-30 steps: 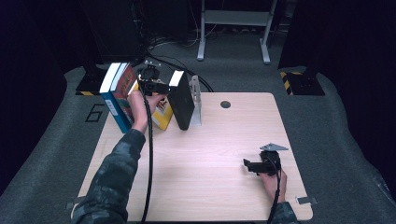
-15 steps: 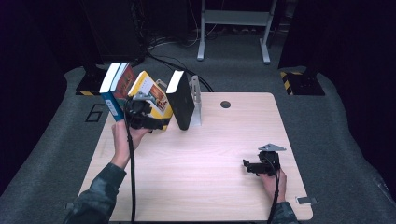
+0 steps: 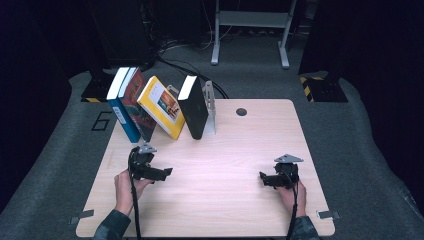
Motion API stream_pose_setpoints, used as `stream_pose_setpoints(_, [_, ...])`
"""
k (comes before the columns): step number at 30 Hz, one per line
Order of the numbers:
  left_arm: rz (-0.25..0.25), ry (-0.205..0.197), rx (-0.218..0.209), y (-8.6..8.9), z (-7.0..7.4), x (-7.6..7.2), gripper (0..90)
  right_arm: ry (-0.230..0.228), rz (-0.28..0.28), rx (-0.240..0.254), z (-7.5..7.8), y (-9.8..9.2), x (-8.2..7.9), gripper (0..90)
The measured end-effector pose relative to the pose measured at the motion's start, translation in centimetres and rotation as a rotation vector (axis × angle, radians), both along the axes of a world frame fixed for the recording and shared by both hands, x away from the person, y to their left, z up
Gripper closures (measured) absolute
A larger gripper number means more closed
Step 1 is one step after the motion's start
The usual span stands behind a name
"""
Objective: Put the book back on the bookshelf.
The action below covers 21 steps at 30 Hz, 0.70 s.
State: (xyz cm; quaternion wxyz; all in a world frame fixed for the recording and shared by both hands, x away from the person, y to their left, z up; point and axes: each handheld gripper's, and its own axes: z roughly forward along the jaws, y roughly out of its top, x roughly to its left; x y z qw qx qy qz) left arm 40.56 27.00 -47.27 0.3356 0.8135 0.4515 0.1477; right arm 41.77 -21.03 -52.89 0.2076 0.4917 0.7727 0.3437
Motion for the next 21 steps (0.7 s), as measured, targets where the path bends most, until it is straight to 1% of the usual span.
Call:
stream_pose_setpoints(1, [0.015, 0.002, -0.021, 0.1, -0.8, -0.2, 2.4, 0.000, 0.000, 0.000, 0.0, 0.0, 0.0, 6.3])
stream_pose_setpoints(3, [0.030, 0.022, -0.012, 0.5, -2.1, -0.6, 1.4, -0.001, -0.001, 0.001, 0.0, 0.0, 0.0, 6.3])
stream_pose_setpoints(4, [0.038, 0.019, -0.008, 0.6, -2.7, -0.8, 1.0, 0.001, -0.003, 0.003, 0.0, 0.0, 0.0, 6.3])
stream_pose_setpoints(7, [0.068, 0.018, -0.011, 1.0, -4.1, -1.2, 0.1, -0.004, -0.008, 0.000, 0.0, 0.1, -0.1, 6.3])
stream_pose_setpoints(8, [0.065, 0.036, -0.017, 1.3, -4.6, -1.4, 0.0, -0.005, -0.001, -0.009, 0.0, 0.0, 0.0, 6.3])
stream_pose_setpoints(9, [0.082, 0.023, -0.030, 1.4, -4.9, -1.5, 0.0, -0.004, -0.003, -0.007, 0.0, 0.0, -0.1, 6.3])
stream_pose_setpoints(10, [0.088, 0.005, -0.039, 1.4, -5.1, -1.7, 0.0, -0.004, -0.004, -0.008, 0.0, 0.0, -0.1, 6.3])
stream_pose_setpoints(12, [0.099, -0.008, -0.062, 1.5, -5.2, -1.9, 0.0, -0.006, -0.004, -0.011, -0.1, 0.0, -0.1, 6.2])
stream_pose_setpoints(13, [0.094, -0.030, -0.058, 1.5, -5.4, -2.0, 0.0, -0.006, -0.005, -0.011, -0.1, 0.0, -0.1, 6.1])
stream_pose_setpoints(14, [0.087, -0.050, -0.044, 1.5, -5.6, -2.1, 0.0, -0.008, -0.005, -0.013, -0.1, 0.0, -0.1, 5.9])
stream_pose_setpoints(15, [0.081, -0.078, -0.001, 1.2, -5.8, -2.3, 0.0, 0.002, -0.016, -0.008, 0.0, 0.0, -0.2, 5.9])
stream_pose_setpoints(16, [0.084, -0.088, 0.021, 1.0, -5.9, -2.4, 0.3, 0.002, -0.007, -0.016, 0.0, -0.1, -0.2, 5.7])
stream_pose_setpoints(17, [0.078, -0.092, 0.026, 0.9, -5.9, -2.4, 0.0, -0.006, -0.002, -0.021, 0.0, -0.1, -0.2, 5.6])
stream_pose_setpoints(18, [0.078, -0.092, 0.023, 0.9, -5.9, -2.4, 0.0, -0.004, -0.011, -0.014, 0.0, 0.0, -0.2, 5.5])
stream_pose_setpoints(19, [0.072, -0.077, 0.019, 1.0, -5.8, -2.4, 0.1, -0.009, -0.022, -0.011, -0.1, 0.0, -0.2, 5.5])
stream_pose_setpoints(21, [0.068, -0.078, 0.024, 1.0, -5.8, -2.4, 0.3, -0.003, -0.026, -0.011, -0.1, 0.1, -0.3, 5.3])
